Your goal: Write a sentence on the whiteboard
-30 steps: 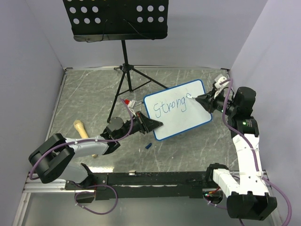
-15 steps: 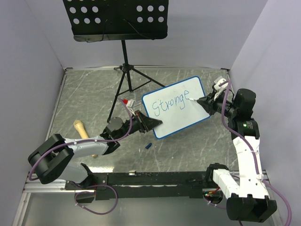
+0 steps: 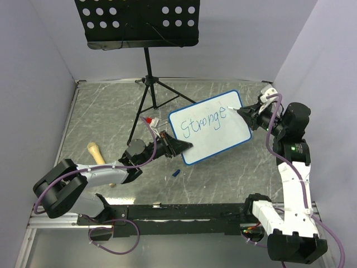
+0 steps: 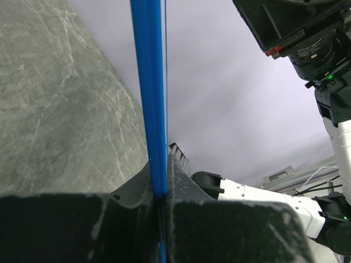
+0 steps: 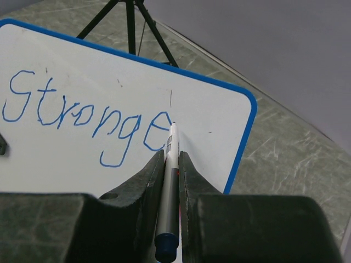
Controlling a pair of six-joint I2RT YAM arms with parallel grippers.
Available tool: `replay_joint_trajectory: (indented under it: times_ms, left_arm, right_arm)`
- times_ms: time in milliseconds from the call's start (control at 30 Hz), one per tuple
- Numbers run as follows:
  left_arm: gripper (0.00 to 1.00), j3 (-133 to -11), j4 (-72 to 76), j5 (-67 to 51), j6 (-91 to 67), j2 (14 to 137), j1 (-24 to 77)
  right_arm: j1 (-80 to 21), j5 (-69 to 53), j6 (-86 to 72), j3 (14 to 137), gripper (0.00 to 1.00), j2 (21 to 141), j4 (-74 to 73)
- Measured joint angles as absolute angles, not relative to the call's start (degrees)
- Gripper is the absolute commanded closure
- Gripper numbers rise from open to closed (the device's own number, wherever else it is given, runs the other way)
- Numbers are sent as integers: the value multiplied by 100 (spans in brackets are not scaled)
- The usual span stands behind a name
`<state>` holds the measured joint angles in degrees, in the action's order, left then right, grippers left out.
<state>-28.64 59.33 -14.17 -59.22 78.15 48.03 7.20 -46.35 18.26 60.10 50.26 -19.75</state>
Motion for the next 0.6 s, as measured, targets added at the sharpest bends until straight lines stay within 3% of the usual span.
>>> replay_joint_trajectory:
  times_ms: [600]
  left_arm:
    - [99, -2849, 6014, -1516, -5924, 7815, 4805]
  right_arm:
    - [744, -4506, 1944, 5992, 100, 5221, -1881]
